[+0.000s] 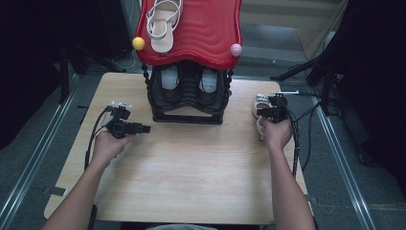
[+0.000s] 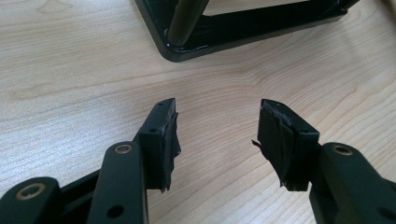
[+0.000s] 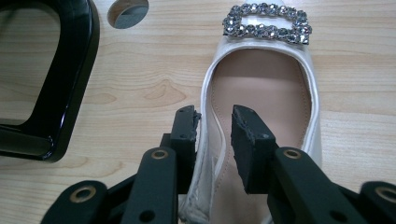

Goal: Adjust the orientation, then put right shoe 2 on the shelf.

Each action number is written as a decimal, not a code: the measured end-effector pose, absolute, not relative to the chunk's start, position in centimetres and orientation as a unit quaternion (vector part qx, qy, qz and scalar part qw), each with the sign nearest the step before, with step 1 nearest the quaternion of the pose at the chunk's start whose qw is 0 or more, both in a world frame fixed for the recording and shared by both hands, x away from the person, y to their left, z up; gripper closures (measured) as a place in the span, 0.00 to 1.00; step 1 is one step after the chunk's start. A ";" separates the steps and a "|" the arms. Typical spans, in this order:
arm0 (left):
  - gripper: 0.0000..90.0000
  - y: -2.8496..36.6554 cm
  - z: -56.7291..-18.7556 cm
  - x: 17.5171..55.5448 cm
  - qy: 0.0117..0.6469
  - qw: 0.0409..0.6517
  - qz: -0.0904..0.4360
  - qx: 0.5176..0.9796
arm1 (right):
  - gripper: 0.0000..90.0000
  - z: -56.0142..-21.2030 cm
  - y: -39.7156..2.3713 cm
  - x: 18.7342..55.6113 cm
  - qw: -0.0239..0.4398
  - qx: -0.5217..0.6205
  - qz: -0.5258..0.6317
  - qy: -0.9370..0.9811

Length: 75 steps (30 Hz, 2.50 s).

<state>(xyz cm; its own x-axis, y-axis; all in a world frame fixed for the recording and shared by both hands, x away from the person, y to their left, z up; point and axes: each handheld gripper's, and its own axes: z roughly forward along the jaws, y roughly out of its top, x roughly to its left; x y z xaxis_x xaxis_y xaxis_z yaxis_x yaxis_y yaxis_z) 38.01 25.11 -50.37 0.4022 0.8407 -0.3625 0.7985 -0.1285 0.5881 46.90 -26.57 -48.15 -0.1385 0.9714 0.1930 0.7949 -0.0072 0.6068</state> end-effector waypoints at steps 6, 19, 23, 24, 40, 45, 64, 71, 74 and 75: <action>0.53 25.1 -50.4 38.0 0.546 0.371 0.028 0.751 | 0.82 -48.7 -26.0 47.2 0.142 0.640 0.302 0.692; 0.53 25.1 -50.4 38.0 0.544 0.368 0.027 0.754 | 0.94 -48.9 -26.2 47.6 0.124 0.644 0.293 0.696; 0.53 25.1 -50.4 38.0 0.544 0.368 0.027 0.754 | 0.94 -48.9 -26.2 47.6 0.123 0.644 0.295 0.696; 0.53 25.1 -50.4 38.0 0.544 0.368 0.027 0.754 | 0.94 -48.9 -26.2 47.6 0.125 0.643 0.294 0.696; 0.53 25.1 -50.5 38.0 0.545 0.366 0.028 0.754 | 0.98 -48.7 -26.7 47.6 0.118 0.649 0.302 0.688; 0.53 25.1 -50.5 38.0 0.543 0.366 0.028 0.755 | 0.98 -48.3 -27.0 47.5 0.121 0.647 0.307 0.688; 0.53 25.1 -50.5 38.0 0.544 0.365 0.027 0.755 | 0.98 -46.5 -27.4 47.4 0.112 0.641 0.324 0.687; 0.53 25.1 -50.5 38.1 0.544 0.366 0.025 0.755 | 0.98 -45.9 -26.9 47.4 0.103 0.636 0.337 0.686; 0.53 25.0 -50.6 38.1 0.543 0.366 0.024 0.755 | 0.98 -45.6 -26.7 47.4 0.101 0.631 0.346 0.687; 0.53 25.0 -50.6 38.1 0.544 0.366 0.023 0.755 | 0.98 -45.5 -26.7 47.4 0.100 0.632 0.347 0.686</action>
